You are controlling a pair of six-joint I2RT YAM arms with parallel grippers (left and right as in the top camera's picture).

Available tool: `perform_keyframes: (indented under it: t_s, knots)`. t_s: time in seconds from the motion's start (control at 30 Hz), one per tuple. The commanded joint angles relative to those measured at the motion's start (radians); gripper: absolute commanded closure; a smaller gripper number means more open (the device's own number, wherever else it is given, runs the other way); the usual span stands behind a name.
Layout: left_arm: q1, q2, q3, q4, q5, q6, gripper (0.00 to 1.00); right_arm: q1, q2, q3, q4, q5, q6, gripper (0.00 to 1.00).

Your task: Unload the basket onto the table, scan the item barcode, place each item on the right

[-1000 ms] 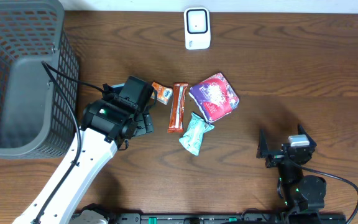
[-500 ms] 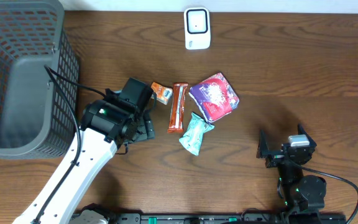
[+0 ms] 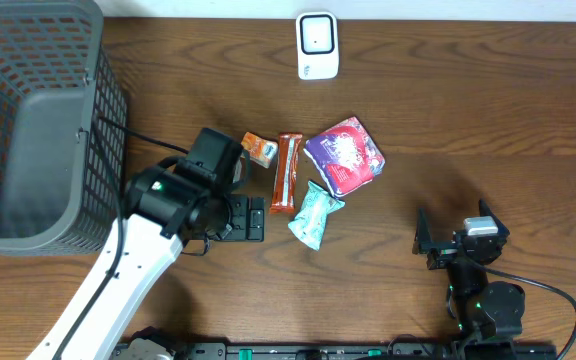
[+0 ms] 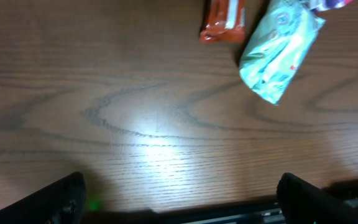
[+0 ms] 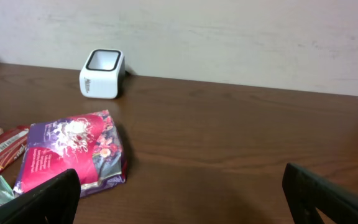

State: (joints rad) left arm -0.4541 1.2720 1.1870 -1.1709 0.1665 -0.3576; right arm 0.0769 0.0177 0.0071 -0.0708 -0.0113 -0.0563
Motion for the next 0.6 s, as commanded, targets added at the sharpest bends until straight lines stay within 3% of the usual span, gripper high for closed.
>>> perform_keyframes:
  t_s: [0.0,0.57]
  knots:
    - [0.003,-0.034,-0.005,0.005,-0.002,0.029,0.02,-0.006,0.002,-0.002,-0.004,0.001,-0.008,0.01]
    - [0.007,-0.04,-0.005,0.006,-0.084,-0.021,0.02,-0.006,0.002,-0.002,-0.004,0.001,-0.008,0.01]
